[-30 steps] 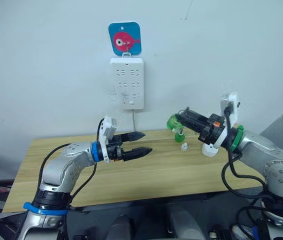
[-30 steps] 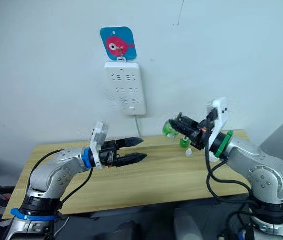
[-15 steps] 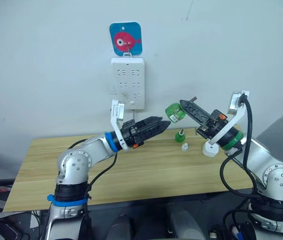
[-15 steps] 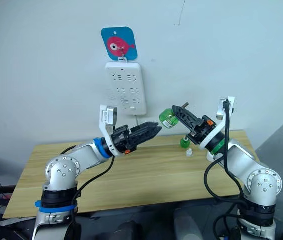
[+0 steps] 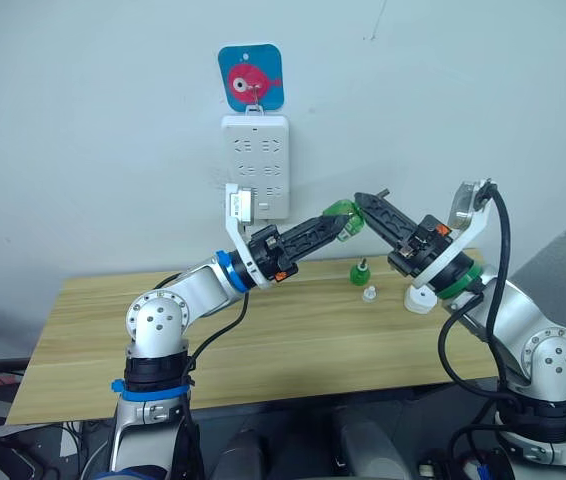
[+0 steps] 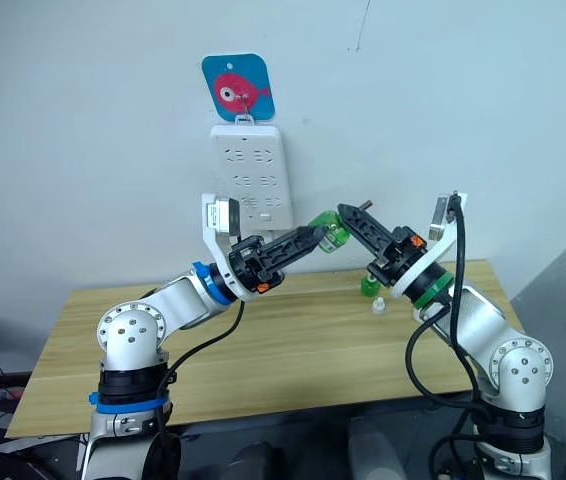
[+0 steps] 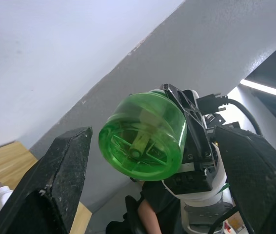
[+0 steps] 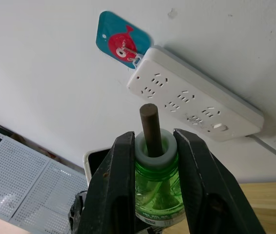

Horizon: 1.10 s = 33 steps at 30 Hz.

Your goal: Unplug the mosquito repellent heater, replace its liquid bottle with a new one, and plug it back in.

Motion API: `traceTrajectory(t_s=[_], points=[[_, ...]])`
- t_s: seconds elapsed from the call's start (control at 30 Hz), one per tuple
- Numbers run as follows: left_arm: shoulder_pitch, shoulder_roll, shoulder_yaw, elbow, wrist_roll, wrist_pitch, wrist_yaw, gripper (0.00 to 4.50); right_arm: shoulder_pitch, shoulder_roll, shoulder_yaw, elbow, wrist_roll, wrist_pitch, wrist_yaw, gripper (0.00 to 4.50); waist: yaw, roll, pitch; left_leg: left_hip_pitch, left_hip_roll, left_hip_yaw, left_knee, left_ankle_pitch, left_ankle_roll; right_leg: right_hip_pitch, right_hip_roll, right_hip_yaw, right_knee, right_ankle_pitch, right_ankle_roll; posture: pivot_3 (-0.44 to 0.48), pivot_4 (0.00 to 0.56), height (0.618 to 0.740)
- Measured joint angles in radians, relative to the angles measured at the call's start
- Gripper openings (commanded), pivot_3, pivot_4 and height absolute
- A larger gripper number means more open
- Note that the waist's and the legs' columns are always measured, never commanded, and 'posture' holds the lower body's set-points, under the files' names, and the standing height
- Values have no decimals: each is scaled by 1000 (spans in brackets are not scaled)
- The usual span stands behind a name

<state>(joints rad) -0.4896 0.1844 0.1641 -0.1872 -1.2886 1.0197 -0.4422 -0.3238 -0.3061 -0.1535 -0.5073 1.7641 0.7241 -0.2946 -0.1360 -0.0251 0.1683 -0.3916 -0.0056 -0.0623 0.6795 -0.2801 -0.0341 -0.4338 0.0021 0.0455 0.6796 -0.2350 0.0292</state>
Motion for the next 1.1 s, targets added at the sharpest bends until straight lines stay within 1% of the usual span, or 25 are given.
traceTrajectory(t_s=[0.2,0.3,0.43,0.47,0.8,0.9,0.97,1.0,1.1], points=[[-6,-15,0,9,-41,0,30,4223,20,-9,27,-16,24,-28,1,808,1,0,0,0,0,0,0,0,0,0,1,0,0,0,0,-154,137,740],[-6,-14,-1,10,-47,0,36,3620,30,-17,32,-16,26,-38,4,808,1,0,0,0,0,1,0,0,0,0,1,0,0,0,0,-159,136,740],[-6,-19,0,25,-49,-3,39,2440,39,-22,38,-26,35,-52,12,808,1,0,0,0,0,1,0,0,0,0,2,1,0,0,0,-159,134,740],[-5,-23,-1,26,-50,-3,38,2333,42,-21,39,-26,40,-59,14,808,1,0,0,0,0,1,0,0,0,0,2,1,0,0,0,-159,134,740],[9,-27,0,25,-83,-3,40,2319,51,-26,64,-38,60,-99,10,808,1,0,0,1,0,2,0,0,0,0,3,1,-1,0,0,-158,135,740],[9,-25,7,37,-131,4,57,2319,50,-25,75,-46,62,-110,7,808,1,0,0,1,0,2,0,0,0,0,3,1,-1,0,0,-158,134,740],[10,-14,9,37,-143,5,57,3028,46,-24,80,-51,61,-114,4,808,1,0,0,1,0,2,0,0,0,0,3,1,-1,0,0,-161,133,740],[11,-11,8,37,-144,8,57,3123,44,-24,83,-51,60,-114,2,808,1,0,0,1,0,2,0,0,0,0,3,1,-1,0,0,-161,133,740],[19,-10,-23,35,-151,24,57,3951,29,-20,107,-51,59,-121,-7,808,1,0,0,0,0,2,0,0,0,0,3,2,-1,0,0,-161,133,740]])
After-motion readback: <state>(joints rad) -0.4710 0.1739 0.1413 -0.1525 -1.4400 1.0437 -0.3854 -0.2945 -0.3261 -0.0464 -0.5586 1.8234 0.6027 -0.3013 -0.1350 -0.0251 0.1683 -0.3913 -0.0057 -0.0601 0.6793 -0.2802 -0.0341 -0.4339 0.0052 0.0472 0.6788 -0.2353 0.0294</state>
